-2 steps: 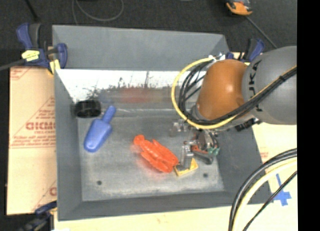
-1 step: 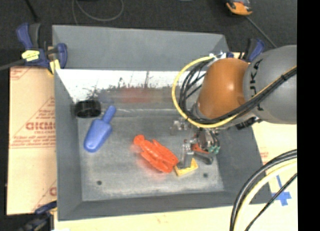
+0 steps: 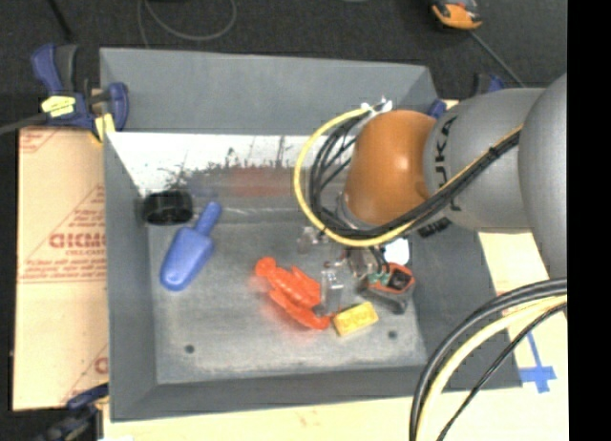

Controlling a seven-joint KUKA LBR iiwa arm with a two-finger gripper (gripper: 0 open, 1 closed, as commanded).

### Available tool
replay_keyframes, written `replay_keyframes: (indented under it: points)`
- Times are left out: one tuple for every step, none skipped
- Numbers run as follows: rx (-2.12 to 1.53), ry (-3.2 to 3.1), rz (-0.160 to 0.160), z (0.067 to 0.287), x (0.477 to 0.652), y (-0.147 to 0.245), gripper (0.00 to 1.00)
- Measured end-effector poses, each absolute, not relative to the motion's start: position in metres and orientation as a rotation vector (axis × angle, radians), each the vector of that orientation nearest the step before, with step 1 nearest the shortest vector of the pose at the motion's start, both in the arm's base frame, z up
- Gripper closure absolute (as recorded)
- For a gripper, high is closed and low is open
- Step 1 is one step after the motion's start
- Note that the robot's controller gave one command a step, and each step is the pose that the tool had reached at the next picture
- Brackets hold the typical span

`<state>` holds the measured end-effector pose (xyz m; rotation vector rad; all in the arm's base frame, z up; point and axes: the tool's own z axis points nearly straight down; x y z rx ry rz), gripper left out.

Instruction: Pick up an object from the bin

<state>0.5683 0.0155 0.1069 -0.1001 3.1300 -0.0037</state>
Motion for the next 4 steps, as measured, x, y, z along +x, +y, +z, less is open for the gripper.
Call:
replay_keyframes:
  points:
    - [-0.152, 3.130, -0.001, 0.097, 0.573, 0.025, 0.00]
    - [-0.372, 3.127, 0.001, 0.131, 0.570, 0.025, 0.00]
    - [-0.398, 3.097, -0.002, 0.144, 0.595, 0.034, 0.00]
    - [-0.480, 3.098, -0.001, 0.092, 0.551, 0.057, 0.00]
